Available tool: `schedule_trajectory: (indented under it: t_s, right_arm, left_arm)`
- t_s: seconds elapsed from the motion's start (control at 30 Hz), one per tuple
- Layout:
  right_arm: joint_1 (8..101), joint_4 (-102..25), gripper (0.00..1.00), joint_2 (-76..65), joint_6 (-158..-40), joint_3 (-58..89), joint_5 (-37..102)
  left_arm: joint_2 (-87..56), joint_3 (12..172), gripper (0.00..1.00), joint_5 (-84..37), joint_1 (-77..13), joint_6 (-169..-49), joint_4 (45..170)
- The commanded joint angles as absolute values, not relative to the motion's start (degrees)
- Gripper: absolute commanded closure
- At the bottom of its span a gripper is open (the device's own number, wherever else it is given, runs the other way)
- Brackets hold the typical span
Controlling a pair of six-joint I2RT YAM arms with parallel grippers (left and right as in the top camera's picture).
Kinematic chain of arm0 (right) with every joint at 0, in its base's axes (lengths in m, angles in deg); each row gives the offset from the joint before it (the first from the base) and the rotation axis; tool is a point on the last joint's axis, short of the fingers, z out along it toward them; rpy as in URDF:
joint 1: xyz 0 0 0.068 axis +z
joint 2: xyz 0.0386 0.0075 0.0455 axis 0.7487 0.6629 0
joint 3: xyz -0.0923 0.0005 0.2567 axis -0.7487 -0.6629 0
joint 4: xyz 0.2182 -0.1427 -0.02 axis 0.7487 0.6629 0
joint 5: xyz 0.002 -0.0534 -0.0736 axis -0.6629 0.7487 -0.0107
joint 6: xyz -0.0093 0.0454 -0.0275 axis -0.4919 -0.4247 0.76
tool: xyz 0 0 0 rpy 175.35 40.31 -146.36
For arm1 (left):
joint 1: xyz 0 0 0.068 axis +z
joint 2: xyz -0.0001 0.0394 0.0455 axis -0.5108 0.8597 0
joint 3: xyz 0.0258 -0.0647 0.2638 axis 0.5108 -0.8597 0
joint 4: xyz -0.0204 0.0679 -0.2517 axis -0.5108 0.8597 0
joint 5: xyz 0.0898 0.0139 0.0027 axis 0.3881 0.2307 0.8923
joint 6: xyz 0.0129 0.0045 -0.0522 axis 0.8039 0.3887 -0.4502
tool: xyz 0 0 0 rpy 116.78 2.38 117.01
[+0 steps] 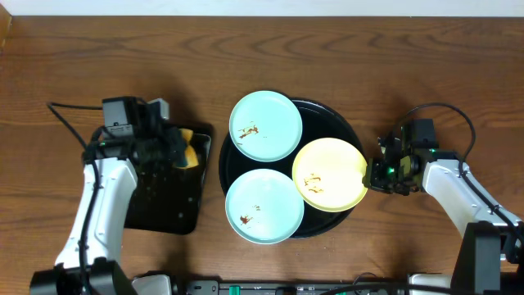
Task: Clean dirty plates on tray and stack at the side
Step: 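Move the sponge with the left gripper onto the yellow plate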
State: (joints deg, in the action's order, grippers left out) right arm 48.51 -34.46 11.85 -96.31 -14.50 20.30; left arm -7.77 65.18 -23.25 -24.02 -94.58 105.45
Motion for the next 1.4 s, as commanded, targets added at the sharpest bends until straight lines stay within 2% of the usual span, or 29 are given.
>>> schedule_trajectory:
  t_s: [0.0, 0.37, 0.57, 0.87, 1.07, 1.37]
  right_arm:
    - [49.8, -33.5, 0.99, 13.5, -95.1, -16.4, 22.3]
    - [50.8, -30.5, 0.99, 13.5, -95.1, -16.4, 24.8]
    - [51.5, -34.1, 0.99, 13.5, -101.0, -16.4, 28.2]
    - [51.5, -41.1, 0.98, 13.5, -107.0, -16.4, 29.8]
    - [51.6, -40.9, 0.98, 13.5, -107.4, -16.4, 29.8]
    - [52.3, -39.1, 0.98, 13.5, -107.3, -16.4, 29.8]
  left_arm:
    - [-8.3, 66.6, 0.93, -28.4, -29.0, -95.9, 105.5]
    - [-5.9, 66.6, 0.92, -28.4, -51.5, -105.2, 94.1]
    - [-3.6, 66.6, 0.93, -28.4, -59.1, -108.2, 88.9]
    - [1.0, 66.6, 0.93, -32.0, -64.7, -110.3, 86.5]
    - [1.4, 66.6, 0.92, -40.0, -67.7, -113.6, 73.9]
    - [10.9, 66.6, 0.92, -41.4, -69.3, -121.7, 63.3]
